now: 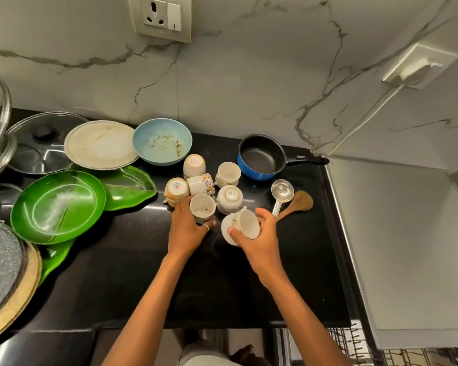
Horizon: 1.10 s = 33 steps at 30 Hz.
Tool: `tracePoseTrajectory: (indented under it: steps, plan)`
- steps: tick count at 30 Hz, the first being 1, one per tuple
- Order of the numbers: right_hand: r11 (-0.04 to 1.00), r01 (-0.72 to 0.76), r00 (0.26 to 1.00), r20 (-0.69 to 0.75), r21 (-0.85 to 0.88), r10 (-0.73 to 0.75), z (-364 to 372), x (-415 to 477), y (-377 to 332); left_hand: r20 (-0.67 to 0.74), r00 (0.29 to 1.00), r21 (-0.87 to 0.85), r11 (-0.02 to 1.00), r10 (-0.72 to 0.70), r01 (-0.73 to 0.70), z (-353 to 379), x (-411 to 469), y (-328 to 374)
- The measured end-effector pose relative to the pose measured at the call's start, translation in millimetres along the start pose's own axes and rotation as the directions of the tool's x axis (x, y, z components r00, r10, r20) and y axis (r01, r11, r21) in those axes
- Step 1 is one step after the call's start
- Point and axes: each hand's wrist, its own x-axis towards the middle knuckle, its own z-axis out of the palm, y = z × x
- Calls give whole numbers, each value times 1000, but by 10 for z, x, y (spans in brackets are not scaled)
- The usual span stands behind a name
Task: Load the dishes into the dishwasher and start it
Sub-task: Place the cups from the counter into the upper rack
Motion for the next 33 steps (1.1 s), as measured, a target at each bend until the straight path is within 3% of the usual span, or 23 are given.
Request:
tracePoseTrajectory:
  steps: [2,6,9,11,14,19,27,33]
  plan:
    - [967,-108,994,10,232,109,-115,-31,-37,-13,1000,13,1000,-14,14,52,22,17]
    - [834,-227,973,77,502,218,-299,-60,-83,-81,997,9,1000,-5,6,79,-39,121]
    - [704,-269,955,90,657,281,-424,-96,-102,-111,994,-129,991,5,-19,0,-314,336]
    - [618,-296,945,127,729,303,-531,-143,-88,-71,997,-279,960,-1,-19,-64,-554,581]
    - [490,-310,940,187,815,284,-762,-290,-56,56,996,-548,832,-65,85,-75,-916,963]
    - [349,-278,948,197,895,250,-1391,-659,160,172,984,-621,781,50,69,165,-1525,1406]
    - [363,-138,972,56,922,227,-3117,-1596,1062,429,895,-582,796,127,166,1295,-2927,1837]
    - [440,-132,952,-9,888,306,-4542,-2341,2114,604,797,-445,833,8,329,2617,-4039,1957]
